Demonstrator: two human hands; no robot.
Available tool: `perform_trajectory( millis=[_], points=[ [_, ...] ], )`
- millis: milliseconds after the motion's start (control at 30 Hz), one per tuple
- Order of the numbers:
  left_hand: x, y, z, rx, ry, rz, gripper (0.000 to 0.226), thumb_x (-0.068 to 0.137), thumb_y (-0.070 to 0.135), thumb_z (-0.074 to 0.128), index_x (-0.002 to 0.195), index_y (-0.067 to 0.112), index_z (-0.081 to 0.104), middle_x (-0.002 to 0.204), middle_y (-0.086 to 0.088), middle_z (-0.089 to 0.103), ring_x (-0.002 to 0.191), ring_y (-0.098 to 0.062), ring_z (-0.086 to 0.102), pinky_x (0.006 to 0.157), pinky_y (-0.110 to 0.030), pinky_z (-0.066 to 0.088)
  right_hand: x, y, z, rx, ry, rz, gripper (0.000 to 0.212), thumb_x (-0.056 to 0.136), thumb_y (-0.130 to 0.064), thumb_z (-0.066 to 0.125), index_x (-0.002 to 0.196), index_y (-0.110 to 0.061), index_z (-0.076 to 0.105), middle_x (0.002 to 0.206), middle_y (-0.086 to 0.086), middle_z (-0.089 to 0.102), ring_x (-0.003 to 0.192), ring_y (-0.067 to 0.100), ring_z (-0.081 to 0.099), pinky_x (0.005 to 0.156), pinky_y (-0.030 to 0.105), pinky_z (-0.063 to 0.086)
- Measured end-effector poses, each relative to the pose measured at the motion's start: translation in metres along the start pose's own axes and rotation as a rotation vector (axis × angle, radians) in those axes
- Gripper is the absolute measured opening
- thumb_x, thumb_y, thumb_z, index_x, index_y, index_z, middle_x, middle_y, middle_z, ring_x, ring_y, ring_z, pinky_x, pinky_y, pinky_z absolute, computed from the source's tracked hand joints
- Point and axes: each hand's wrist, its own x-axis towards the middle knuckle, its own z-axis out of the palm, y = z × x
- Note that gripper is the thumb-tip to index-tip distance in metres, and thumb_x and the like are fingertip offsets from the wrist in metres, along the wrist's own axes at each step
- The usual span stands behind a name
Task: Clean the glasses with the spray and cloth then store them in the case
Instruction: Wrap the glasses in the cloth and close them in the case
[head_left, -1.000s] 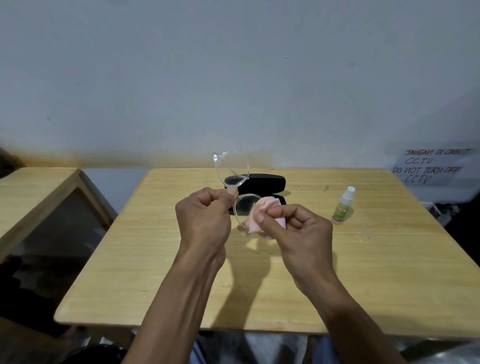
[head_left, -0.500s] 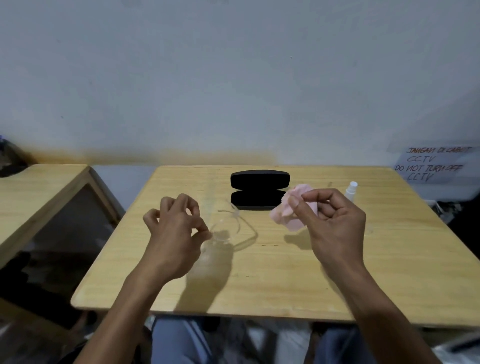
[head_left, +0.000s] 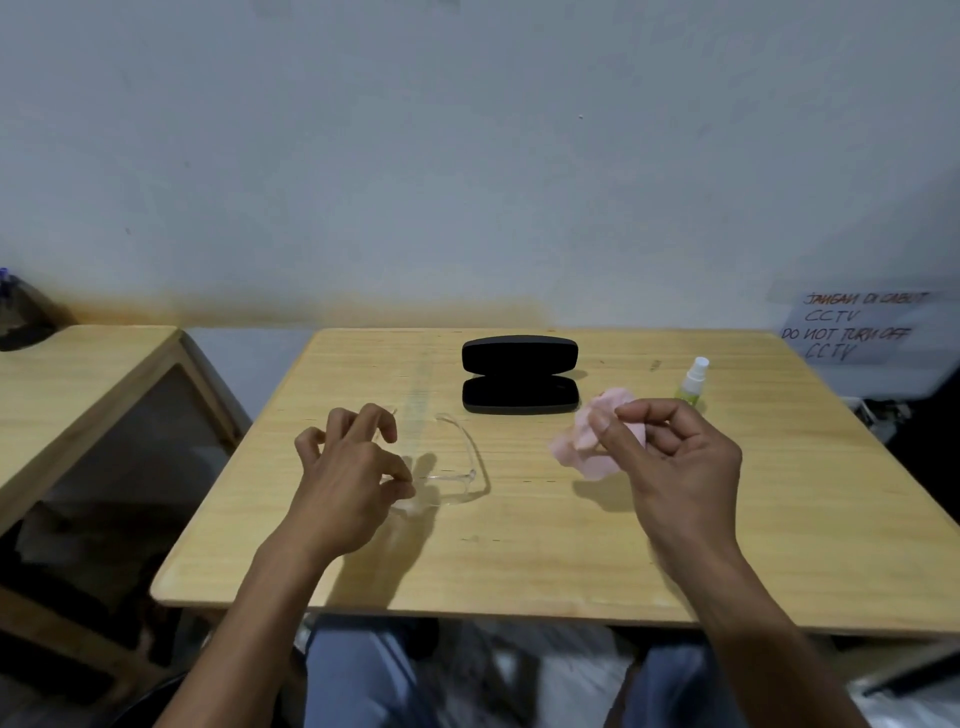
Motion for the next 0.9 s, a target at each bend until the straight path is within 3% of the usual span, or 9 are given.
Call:
perform_trajectory(
  millis=[100, 200, 333, 433, 500, 633, 767, 867, 900],
  points=[
    [0.003, -0.006, 0.001, -0.059, -0.019, -0.034, 0.012, 0.080, 0.045, 0.073, 0.086, 0.037, 0.078, 0.110, 0.018, 0.037, 0.108, -0.008, 0.026, 0.087, -0.032, 0.012, -0.001, 0.002, 0.001, 0.013, -0.004, 0.018, 0.017, 0.078, -0.013, 0.085, 0.087, -0.012, 0.070, 0.081, 0.006, 0.080, 0.078, 0.020, 0.078, 0.072, 0.029, 0.058],
    [0.002, -0.009, 0.000, -0.082, -0.016, -0.052, 0.031, 0.074, 0.058, 0.068, 0.095, 0.038, 0.077, 0.113, 0.019, 0.039, 0.114, -0.009, 0.027, 0.089, -0.033, 0.013, -0.002, 0.005, 0.002, 0.032, -0.020, 0.048, 0.017, 0.078, -0.012, 0.084, 0.087, -0.011, 0.069, 0.077, 0.005, 0.080, 0.074, 0.017, 0.077, 0.067, 0.021, 0.056],
    [-0.006, 0.009, -0.008, -0.301, 0.174, -0.068, 0.051, 0.066, 0.078, 0.060, 0.094, 0.039, 0.075, 0.110, 0.015, 0.049, 0.109, -0.006, 0.034, 0.090, -0.035, 0.020, -0.004, 0.005, 0.001, 0.066, -0.047, 0.107, 0.016, 0.081, -0.011, 0.081, 0.091, -0.008, 0.068, 0.079, 0.008, 0.080, 0.078, 0.020, 0.077, 0.067, 0.019, 0.056],
    [-0.015, 0.040, -0.011, -0.504, 0.259, -0.086, 0.040, 0.069, 0.072, 0.061, 0.090, 0.041, 0.075, 0.105, 0.018, 0.054, 0.103, -0.004, 0.042, 0.092, -0.042, 0.038, -0.009, 0.003, -0.001, 0.136, -0.090, 0.170, 0.008, 0.084, -0.012, 0.076, 0.088, -0.012, 0.070, 0.083, 0.014, 0.080, 0.080, 0.029, 0.075, 0.077, 0.040, 0.055],
    [-0.019, 0.063, -0.011, -0.629, 0.260, -0.068, 0.036, 0.068, 0.068, 0.063, 0.089, 0.042, 0.076, 0.103, 0.022, 0.055, 0.108, -0.001, 0.046, 0.090, -0.035, 0.043, -0.013, 0.001, -0.002, 0.223, -0.148, 0.226, 0.005, 0.083, -0.014, 0.072, 0.088, -0.013, 0.071, 0.086, 0.018, 0.078, 0.080, 0.032, 0.073, 0.082, 0.047, 0.053],
    [-0.020, 0.099, -0.007, -0.775, 0.222, -0.061, 0.034, 0.069, 0.063, 0.066, 0.094, 0.040, 0.075, 0.100, 0.019, 0.058, 0.111, -0.006, 0.051, 0.084, -0.003, 0.033, -0.018, -0.003, -0.008, 0.336, -0.238, 0.326, 0.015, 0.089, -0.001, 0.060, 0.100, -0.002, 0.070, 0.091, 0.018, 0.079, 0.084, 0.032, 0.075, 0.084, 0.049, 0.059],
    [-0.018, 0.112, -0.004, -0.812, 0.192, -0.112, 0.022, 0.071, 0.055, 0.077, 0.088, 0.040, 0.077, 0.101, 0.020, 0.058, 0.111, -0.003, 0.051, 0.080, 0.000, 0.031, -0.023, -0.002, -0.012, 0.251, -0.300, 0.309, 0.019, 0.095, 0.004, 0.055, 0.107, -0.003, 0.068, 0.096, 0.020, 0.078, 0.091, 0.035, 0.076, 0.086, 0.051, 0.058],
    [-0.016, 0.117, -0.003, -0.834, 0.198, -0.147, 0.002, 0.074, 0.038, 0.079, 0.075, 0.038, 0.077, 0.105, 0.015, 0.059, 0.111, -0.004, 0.053, 0.080, -0.001, 0.033, -0.024, -0.001, -0.014, 0.193, -0.325, 0.260, 0.020, 0.096, 0.001, 0.056, 0.110, -0.008, 0.067, 0.096, 0.018, 0.079, 0.092, 0.037, 0.076, 0.088, 0.052, 0.059],
    [-0.015, 0.118, -0.003, -0.844, 0.205, -0.166, 0.005, 0.074, 0.034, 0.080, 0.071, 0.036, 0.076, 0.105, 0.014, 0.060, 0.110, -0.005, 0.054, 0.078, -0.001, 0.033, -0.024, 0.000, -0.014, 0.177, -0.331, 0.239, 0.020, 0.096, 0.000, 0.058, 0.111, -0.010, 0.066, 0.095, 0.016, 0.080, 0.091, 0.037, 0.076, 0.086, 0.050, 0.060]
  ],
)
